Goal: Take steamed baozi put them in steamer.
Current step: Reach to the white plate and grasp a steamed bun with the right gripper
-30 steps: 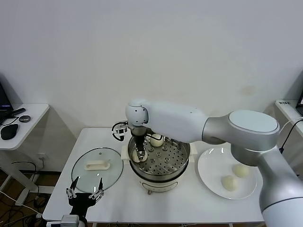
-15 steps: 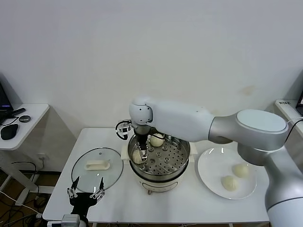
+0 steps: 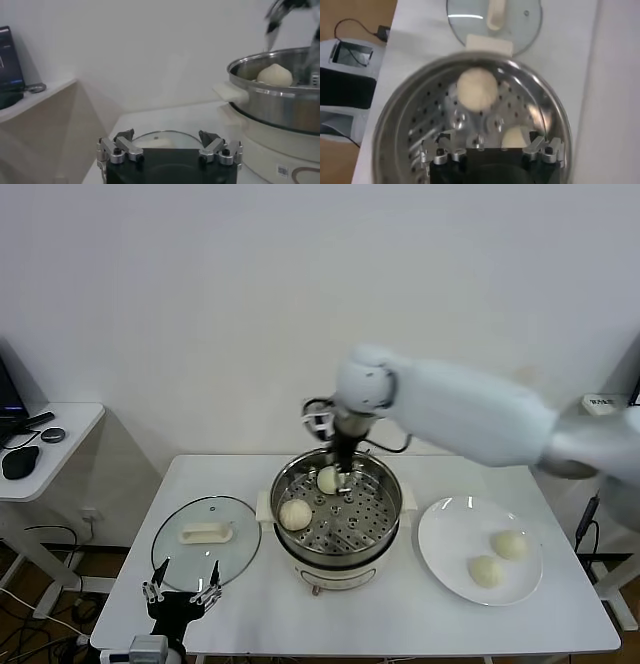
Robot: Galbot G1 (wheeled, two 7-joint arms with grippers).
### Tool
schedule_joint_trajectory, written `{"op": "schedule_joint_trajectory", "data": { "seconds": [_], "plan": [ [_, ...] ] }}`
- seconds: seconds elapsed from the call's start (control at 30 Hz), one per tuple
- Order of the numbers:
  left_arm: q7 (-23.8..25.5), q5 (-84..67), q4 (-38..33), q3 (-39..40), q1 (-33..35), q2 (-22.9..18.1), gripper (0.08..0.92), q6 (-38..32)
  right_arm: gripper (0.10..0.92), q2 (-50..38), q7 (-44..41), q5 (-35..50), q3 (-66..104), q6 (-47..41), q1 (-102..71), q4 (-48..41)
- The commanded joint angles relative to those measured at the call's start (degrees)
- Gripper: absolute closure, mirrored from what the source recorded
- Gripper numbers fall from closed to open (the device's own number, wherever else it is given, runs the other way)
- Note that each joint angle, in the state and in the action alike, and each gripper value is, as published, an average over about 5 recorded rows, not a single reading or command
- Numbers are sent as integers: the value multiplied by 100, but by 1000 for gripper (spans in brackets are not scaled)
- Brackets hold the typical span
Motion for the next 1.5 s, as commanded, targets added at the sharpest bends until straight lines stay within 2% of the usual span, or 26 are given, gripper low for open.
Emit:
{"op": "schedule_joint_trajectory", "data": {
  "seconds": [0.03, 0.2, 0.43, 0.63, 0.83, 0.9, 1.03, 1.5],
  "plan": [
    [25, -42, 188, -58, -30, 54, 177, 17, 203, -3077, -194, 37, 714, 58, -129, 1329],
    [65, -73, 192, -91, -47, 56, 177, 37, 203, -3822, -248, -85, 1125, 189, -889, 1272],
    [74, -81, 220, -96, 70, 30, 177, 28, 203, -4036, -358, -875, 2133, 438, -2438, 951],
    [124, -389, 197, -198, 177, 16, 177, 123, 203, -3800, -445, -1716, 2977, 730, -3742, 668],
    [133, -390, 222, -278, 215, 11, 177, 134, 203, -3481, -591, -2143, 3216, 1045, -4236, 364],
    [133, -385, 238, -288, 215, 14, 177, 134, 203, -3426, -709, -2293, 3202, 1399, -4285, 252],
    [132, -367, 305, -288, 172, 3, 177, 137, 203, -3368, -770, -2514, 3158, 1939, -4402, 90],
    [140, -336, 560, -264, 0, -23, 177, 162, 203, -2838, -571, -2930, 3378, 2509, -4645, -447]
  ]
}}
